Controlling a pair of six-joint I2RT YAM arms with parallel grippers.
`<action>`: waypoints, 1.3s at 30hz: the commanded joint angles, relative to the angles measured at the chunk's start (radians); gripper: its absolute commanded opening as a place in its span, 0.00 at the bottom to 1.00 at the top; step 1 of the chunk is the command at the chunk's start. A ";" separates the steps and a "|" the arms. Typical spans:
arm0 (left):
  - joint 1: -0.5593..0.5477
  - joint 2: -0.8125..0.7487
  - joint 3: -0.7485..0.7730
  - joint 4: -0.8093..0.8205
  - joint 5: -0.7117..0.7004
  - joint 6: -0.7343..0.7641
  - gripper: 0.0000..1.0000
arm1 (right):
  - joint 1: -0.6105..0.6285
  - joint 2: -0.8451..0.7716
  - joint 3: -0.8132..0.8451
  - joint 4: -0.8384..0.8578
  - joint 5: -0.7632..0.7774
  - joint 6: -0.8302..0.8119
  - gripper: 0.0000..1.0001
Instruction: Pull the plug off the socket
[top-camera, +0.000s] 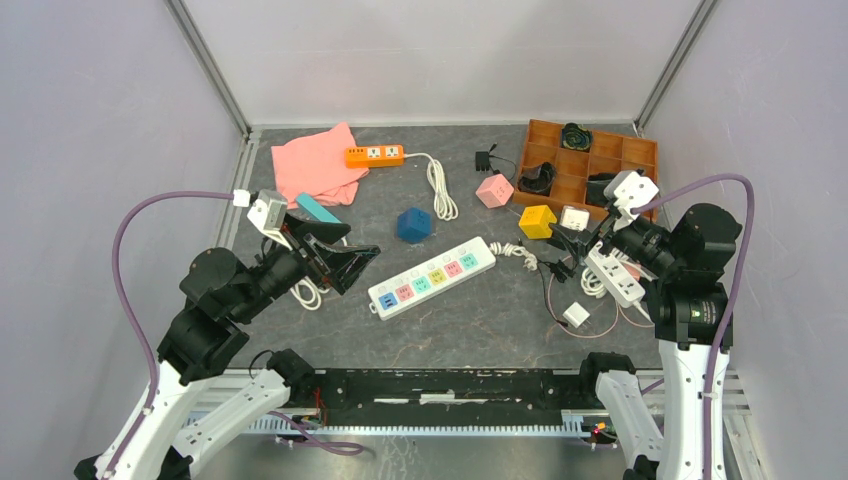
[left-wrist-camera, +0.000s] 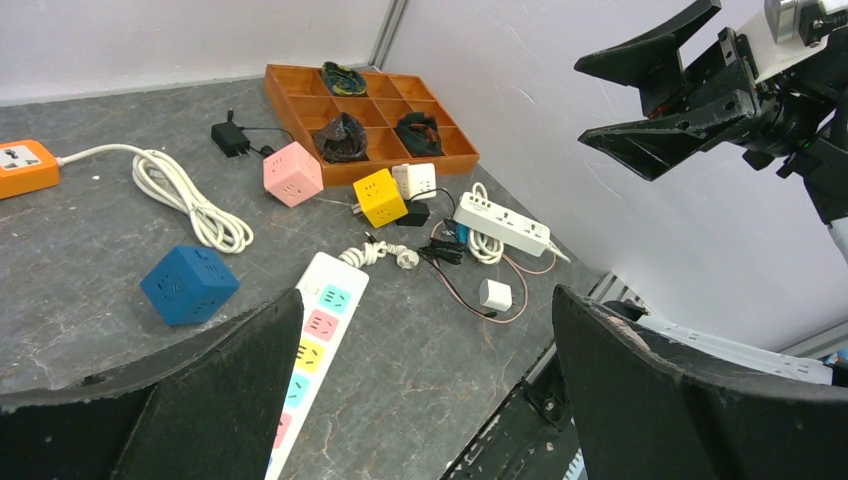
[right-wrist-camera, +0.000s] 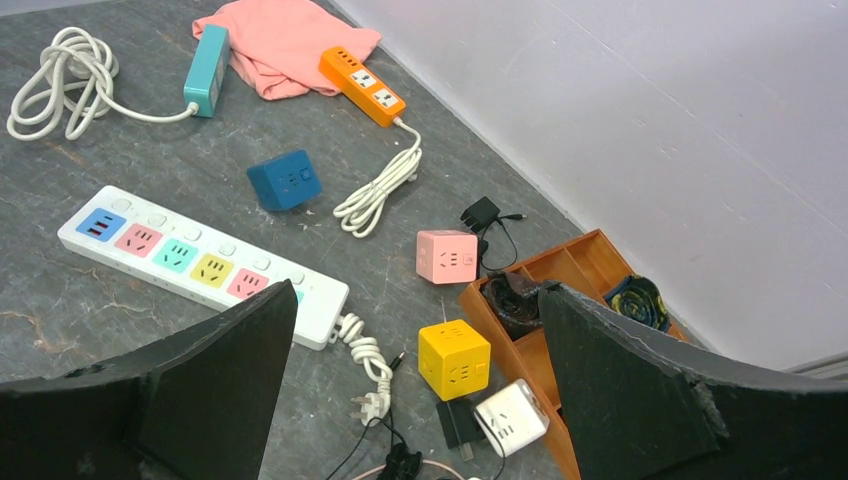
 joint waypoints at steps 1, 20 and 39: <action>0.004 -0.007 0.002 -0.009 -0.008 0.002 1.00 | -0.003 0.001 0.034 -0.003 -0.018 -0.001 0.98; 0.004 -0.011 0.008 -0.010 -0.006 0.000 1.00 | -0.003 0.005 0.055 0.003 -0.028 0.037 0.98; 0.004 -0.007 0.014 -0.009 -0.005 0.005 1.00 | -0.002 0.006 0.074 0.013 -0.004 0.087 0.98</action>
